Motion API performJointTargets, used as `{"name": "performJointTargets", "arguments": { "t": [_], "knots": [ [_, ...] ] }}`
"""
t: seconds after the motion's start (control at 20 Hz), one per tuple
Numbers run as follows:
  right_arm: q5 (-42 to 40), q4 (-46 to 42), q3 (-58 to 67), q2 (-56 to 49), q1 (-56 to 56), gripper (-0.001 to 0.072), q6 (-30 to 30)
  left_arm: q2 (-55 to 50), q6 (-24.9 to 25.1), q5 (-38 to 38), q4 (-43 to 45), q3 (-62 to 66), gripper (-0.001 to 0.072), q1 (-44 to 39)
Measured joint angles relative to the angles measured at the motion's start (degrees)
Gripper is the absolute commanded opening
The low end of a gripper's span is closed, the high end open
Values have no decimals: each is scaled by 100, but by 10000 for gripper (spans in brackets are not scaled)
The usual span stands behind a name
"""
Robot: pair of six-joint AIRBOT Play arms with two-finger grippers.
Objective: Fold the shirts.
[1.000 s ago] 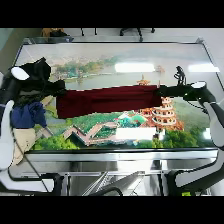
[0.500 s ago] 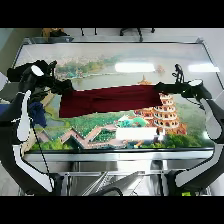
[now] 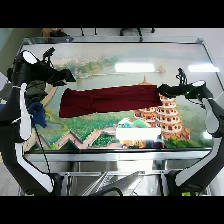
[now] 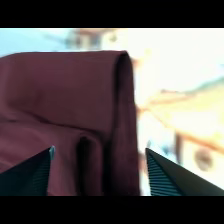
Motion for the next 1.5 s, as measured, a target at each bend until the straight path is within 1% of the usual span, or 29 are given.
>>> {"name": "performJointTargets", "arguments": {
  "t": [0.05, 0.1, 0.15, 0.2, 0.25, 0.3, 0.5, 0.6, 0.7, 0.85, 0.95, 1.05, 1.2, 1.3, 1.4, 1.5],
  "knots": [
    [63, 50, 0, -52, 26, 416, -4, 13, -15, -9, -61, 0, 685, -46],
    [109, 105, 0, -92, 59, 304, -15, 28, -37, -4, -157, -11, 621, -98],
    [146, 118, 0, -122, 103, 70, -33, 39, -44, 28, -251, -31, 491, -166],
    [177, 101, 2, -151, 151, 16, -50, 44, -48, 76, -323, -61, 364, -254],
    [205, 120, 28, -160, 192, 16, -63, 46, -52, 149, -369, -98, 151, -363],
    [254, 127, 76, -149, 227, 16, -70, 50, -52, 210, -420, -144, 14, -481],
    [713, 433, 564, 234, 282, 16, 61, 55, 11, 669, -511, -529, 14, -1097],
    [1137, 463, 984, 514, 214, 16, 372, 26, 20, 1113, -542, -844, 14, -1508],
    [1696, 553, 1447, 793, 103, 16, 767, -94, 37, 1738, -710, -1134, 14, -1963],
    [2483, 734, 1923, 1193, -35, 16, 1235, -522, 59, 2761, -1416, -1220, 14, -2675],
    [2761, 846, 2063, 1425, -61, 16, 1451, -940, 79, 3294, -1849, -973, 14, -3139],
    [2920, 927, 2133, 1561, -46, 16, 1604, -1394, 79, 3663, -2238, -575, 14, -3558],
    [3025, 964, 2173, 1600, 57, 16, 1749, -1989, 28, 3969, -2898, -9, 14, -3998],
    [3077, 964, 2184, 1565, 160, 16, 1810, -2194, -15, 4011, -3213, 175, 14, -4107],
    [3084, 918, 2186, 1502, 273, 16, 1873, -2218, -20, 3825, -3412, 278, 14, -4052],
    [3093, 887, 2190, 1480, 367, 16, 1912, -2035, 7, 3392, -3512, 328, 14, -3836]
  ]
}}
